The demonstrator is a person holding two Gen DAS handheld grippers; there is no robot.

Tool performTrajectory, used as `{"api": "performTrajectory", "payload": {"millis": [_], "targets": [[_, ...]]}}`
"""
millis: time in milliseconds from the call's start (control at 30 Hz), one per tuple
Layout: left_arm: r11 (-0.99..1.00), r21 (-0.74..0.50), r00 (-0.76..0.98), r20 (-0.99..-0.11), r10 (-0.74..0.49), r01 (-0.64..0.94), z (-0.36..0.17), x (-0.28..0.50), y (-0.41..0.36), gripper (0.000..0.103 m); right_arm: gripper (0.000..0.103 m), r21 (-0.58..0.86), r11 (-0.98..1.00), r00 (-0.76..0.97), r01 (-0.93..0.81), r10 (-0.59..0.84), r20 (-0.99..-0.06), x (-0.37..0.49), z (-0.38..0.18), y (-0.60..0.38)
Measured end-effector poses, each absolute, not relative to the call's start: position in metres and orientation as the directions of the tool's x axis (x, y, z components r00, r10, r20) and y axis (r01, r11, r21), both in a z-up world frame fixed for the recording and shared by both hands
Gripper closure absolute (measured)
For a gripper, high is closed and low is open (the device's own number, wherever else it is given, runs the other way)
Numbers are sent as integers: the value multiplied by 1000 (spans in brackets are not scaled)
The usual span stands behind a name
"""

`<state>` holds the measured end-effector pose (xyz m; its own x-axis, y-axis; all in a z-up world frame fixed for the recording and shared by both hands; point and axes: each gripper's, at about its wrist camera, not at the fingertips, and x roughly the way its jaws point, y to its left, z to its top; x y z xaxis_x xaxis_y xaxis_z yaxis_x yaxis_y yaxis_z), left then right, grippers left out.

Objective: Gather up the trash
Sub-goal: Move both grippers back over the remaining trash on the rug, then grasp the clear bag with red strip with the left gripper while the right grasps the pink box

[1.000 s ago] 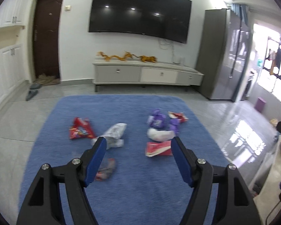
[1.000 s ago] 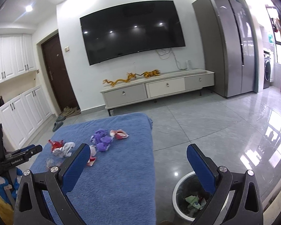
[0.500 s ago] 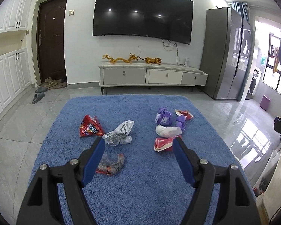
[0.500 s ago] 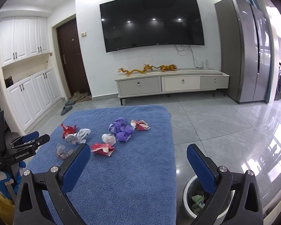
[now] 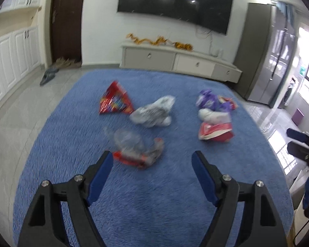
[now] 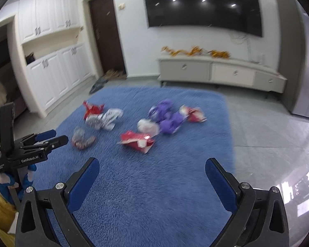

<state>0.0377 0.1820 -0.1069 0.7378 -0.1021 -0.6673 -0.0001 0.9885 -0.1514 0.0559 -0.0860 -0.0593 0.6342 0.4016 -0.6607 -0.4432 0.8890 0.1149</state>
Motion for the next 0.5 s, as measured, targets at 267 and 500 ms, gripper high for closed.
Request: {"api": "performTrajectory", "payload": {"millis": [267, 500], "targets": [[979, -193, 680, -727, -96, -68, -137, 66, 203, 25, 0, 193, 811, 460, -552, 490, -741, 126, -121, -46], [978, -189, 659, -747, -85, -89, -151, 89, 204, 25, 15, 212, 782, 406, -586, 510, -758, 164, -137, -32]]}}
